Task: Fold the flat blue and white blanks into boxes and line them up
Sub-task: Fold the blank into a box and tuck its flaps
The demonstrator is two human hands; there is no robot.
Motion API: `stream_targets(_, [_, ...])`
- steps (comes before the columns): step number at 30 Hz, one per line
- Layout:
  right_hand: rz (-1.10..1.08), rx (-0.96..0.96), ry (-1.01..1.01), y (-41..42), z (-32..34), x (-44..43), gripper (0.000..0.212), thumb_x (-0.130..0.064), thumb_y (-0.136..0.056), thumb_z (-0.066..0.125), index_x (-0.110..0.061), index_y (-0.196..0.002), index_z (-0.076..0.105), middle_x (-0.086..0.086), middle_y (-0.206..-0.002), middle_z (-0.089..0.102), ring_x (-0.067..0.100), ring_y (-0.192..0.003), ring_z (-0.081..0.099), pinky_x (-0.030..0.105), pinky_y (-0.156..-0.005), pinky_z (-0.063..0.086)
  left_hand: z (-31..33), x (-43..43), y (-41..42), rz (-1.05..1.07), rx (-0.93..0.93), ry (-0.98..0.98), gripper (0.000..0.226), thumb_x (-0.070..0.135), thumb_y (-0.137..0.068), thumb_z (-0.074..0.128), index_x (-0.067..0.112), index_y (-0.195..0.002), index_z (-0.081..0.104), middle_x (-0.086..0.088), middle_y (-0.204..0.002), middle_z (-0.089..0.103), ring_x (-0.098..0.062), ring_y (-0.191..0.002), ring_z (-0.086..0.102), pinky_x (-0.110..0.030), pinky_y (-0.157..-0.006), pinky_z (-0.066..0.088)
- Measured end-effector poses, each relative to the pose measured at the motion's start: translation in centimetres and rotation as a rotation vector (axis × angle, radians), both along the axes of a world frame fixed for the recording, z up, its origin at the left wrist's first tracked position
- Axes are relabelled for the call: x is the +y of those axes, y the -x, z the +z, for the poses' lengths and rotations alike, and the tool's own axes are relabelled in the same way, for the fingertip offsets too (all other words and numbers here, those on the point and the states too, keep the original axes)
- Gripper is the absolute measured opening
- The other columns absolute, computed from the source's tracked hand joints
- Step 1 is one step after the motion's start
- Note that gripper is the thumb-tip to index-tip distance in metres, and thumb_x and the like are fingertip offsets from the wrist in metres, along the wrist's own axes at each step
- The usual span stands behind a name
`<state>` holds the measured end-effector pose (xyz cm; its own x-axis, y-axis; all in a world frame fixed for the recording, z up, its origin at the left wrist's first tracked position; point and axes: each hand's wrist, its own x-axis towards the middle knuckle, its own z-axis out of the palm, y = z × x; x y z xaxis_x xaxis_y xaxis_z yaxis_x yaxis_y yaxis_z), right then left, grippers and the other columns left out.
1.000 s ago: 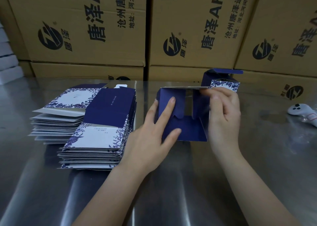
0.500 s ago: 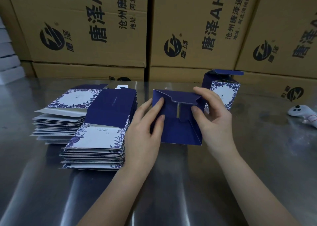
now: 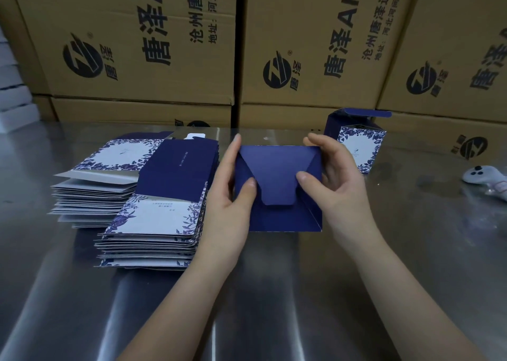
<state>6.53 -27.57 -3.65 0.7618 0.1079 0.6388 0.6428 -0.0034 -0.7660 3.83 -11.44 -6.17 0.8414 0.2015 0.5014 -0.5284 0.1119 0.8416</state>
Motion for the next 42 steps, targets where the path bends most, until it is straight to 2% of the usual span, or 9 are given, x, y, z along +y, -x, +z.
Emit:
stream_targets(3, [-0.063,-0.022,0.088,-0.2,0.0,-0.3,0.052,-0.011,-0.083,0.063,-0.038,-0.127,0.052,-0.012,-0.134,0.053,0.0,-0.126,0.048,0.016,-0.099,0.043,0.2,-0.1,0.2,-0.035,0.009,-0.013,0.05,0.024,-0.092,0.054,0.055,-0.131,0.052,0.035,-0.132,0.053,0.01,-0.127,0.047,-0.018,-0.101,0.045])
stream_targets(5, [-0.103,-0.053,0.159,-0.2,0.1,-0.3,0.053,-0.012,-0.085,0.062,-0.036,-0.13,0.051,-0.012,-0.134,0.05,0.001,-0.128,0.045,0.017,-0.102,0.04,0.1,0.0,0.4,-0.038,0.012,-0.064,0.061,0.027,-0.087,0.064,0.052,-0.139,0.043,0.031,-0.138,0.048,0.009,-0.127,0.047,-0.016,-0.098,0.047])
stream_targets(9, [-0.144,-0.091,0.343,-0.1,0.3,-0.5,0.059,-0.02,-0.078,0.07,-0.039,-0.129,0.047,-0.018,-0.137,0.04,-0.002,-0.132,0.036,0.016,-0.107,0.034,0.2,0.1,0.7,0.03,0.075,-0.169,0.088,0.009,-0.087,0.073,0.048,-0.15,0.025,0.017,-0.156,0.03,-0.004,-0.141,0.035,-0.042,-0.114,0.04])
stream_targets(13, [-0.171,-0.079,0.496,-0.2,0.1,-0.8,0.072,-0.026,-0.071,0.083,-0.049,-0.121,0.037,-0.038,-0.132,0.029,-0.016,-0.128,0.029,0.001,-0.099,0.026,0.2,-0.2,0.9,0.11,0.068,-0.223,0.082,0.008,-0.084,0.076,0.049,-0.141,0.033,0.018,-0.147,0.036,0.001,-0.131,0.043,-0.038,-0.109,0.045])
stream_targets(20, [-0.288,-0.223,0.479,-0.5,-0.5,0.0,0.07,-0.016,-0.068,0.085,-0.036,-0.119,0.04,-0.013,-0.122,0.047,-0.012,-0.117,0.039,0.002,-0.095,0.027,-0.1,-0.3,0.6,0.242,0.029,-0.268,0.076,0.008,-0.08,0.079,0.047,-0.13,0.037,0.014,-0.14,0.044,-0.006,-0.124,0.051,-0.042,-0.103,0.048])
stream_targets(25, [-0.358,-0.314,0.473,-0.9,-1.2,0.4,0.071,-0.014,-0.066,0.085,-0.034,-0.117,0.041,-0.01,-0.119,0.044,-0.017,-0.112,0.036,0.0,-0.094,0.026,-0.2,-0.5,0.6,0.305,0.007,-0.282,0.077,0.009,-0.078,0.08,0.054,-0.121,0.036,0.012,-0.136,0.046,-0.004,-0.118,0.053,-0.042,-0.098,0.05])
stream_targets(28, [-0.382,-0.335,0.466,-1.0,-1.6,0.6,0.072,-0.013,-0.065,0.085,-0.03,-0.119,0.04,-0.007,-0.119,0.044,-0.011,-0.109,0.038,0.001,-0.095,0.026,-0.3,-0.5,0.5,0.338,-0.005,-0.303,0.078,0.009,-0.078,0.08,0.057,-0.119,0.034,0.012,-0.135,0.046,-0.006,-0.119,0.052,-0.042,-0.1,0.049])
stream_targets(37, [-0.408,-0.349,0.455,-1.3,-1.8,0.7,0.07,-0.012,-0.067,0.084,-0.028,-0.117,0.04,-0.006,-0.118,0.043,0.0,-0.111,0.039,0.004,-0.097,0.027,-0.8,-0.6,0.2,0.393,-0.045,-0.334,0.076,0.009,-0.078,0.081,0.053,-0.12,0.035,0.012,-0.132,0.046,-0.009,-0.12,0.05,-0.041,-0.1,0.047])
stream_targets(42, [-0.35,-0.318,0.457,-1.0,-1.5,0.5,0.067,-0.012,-0.069,0.084,-0.024,-0.121,0.043,-0.004,-0.123,0.043,-0.007,-0.114,0.038,0.003,-0.099,0.026,-0.9,-0.2,-0.1,0.371,-0.058,-0.351,0.077,0.012,-0.078,0.081,0.05,-0.128,0.035,0.019,-0.133,0.044,-0.008,-0.122,0.049,-0.04,-0.103,0.046])
